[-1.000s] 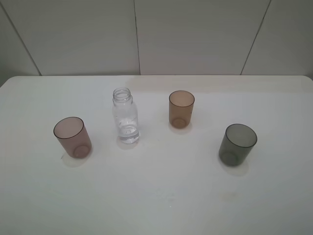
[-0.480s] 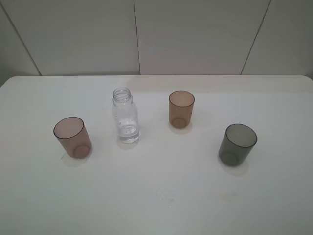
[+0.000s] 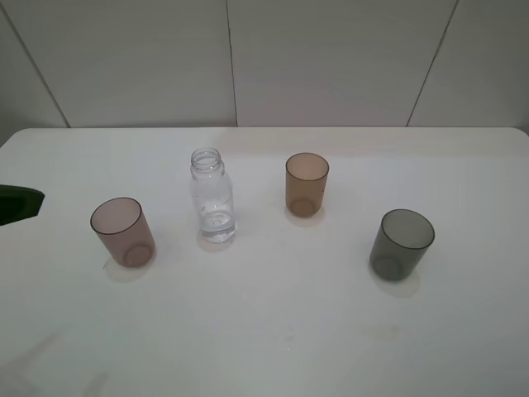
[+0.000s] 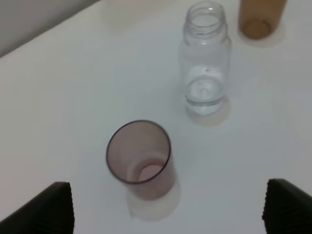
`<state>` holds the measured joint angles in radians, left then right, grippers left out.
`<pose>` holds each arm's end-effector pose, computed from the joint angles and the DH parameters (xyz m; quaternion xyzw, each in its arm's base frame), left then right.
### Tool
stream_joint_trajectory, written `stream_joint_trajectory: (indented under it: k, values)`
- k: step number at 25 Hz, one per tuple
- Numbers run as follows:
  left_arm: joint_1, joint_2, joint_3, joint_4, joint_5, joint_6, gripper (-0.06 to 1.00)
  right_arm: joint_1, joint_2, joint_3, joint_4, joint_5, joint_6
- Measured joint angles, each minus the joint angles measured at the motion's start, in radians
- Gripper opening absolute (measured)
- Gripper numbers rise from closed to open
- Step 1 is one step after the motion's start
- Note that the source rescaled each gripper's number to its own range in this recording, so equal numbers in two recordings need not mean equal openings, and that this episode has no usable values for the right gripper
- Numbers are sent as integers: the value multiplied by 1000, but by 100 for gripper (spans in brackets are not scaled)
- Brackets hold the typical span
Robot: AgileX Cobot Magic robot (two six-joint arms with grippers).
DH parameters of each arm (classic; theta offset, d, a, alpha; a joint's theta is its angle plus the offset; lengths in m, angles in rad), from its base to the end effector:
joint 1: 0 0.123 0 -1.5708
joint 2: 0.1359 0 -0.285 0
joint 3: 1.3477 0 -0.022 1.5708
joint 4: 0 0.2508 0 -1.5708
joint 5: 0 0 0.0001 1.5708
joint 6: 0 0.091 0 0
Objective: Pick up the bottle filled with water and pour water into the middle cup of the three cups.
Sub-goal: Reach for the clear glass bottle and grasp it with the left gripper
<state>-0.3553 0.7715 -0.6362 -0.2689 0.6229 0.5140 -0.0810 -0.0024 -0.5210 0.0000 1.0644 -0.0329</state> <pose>0.1332 -0.0645 0.3027 0.3177 0.8364 -0.0832 0.4389 -0.0078 0.0006 0.2828 0.0204 0.8478 -0.0302 0.5291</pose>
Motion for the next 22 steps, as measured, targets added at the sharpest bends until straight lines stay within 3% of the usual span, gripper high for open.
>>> stream_joint_trajectory:
  k: [6, 10, 15, 22]
  values:
    - [-95, 383, -63, -262, -198, 168, 99, 0, 0, 0, 0, 0, 0]
    - [-140, 554, -63, -375, -263, 278, 99, 0, 0, 0, 0, 0, 0]
    - [-158, 637, -63, -396, -355, 297, 99, 0, 0, 0, 0, 0, 0]
    - [-161, 661, -21, -397, -568, 291, 99, 0, 0, 0, 0, 0, 0]
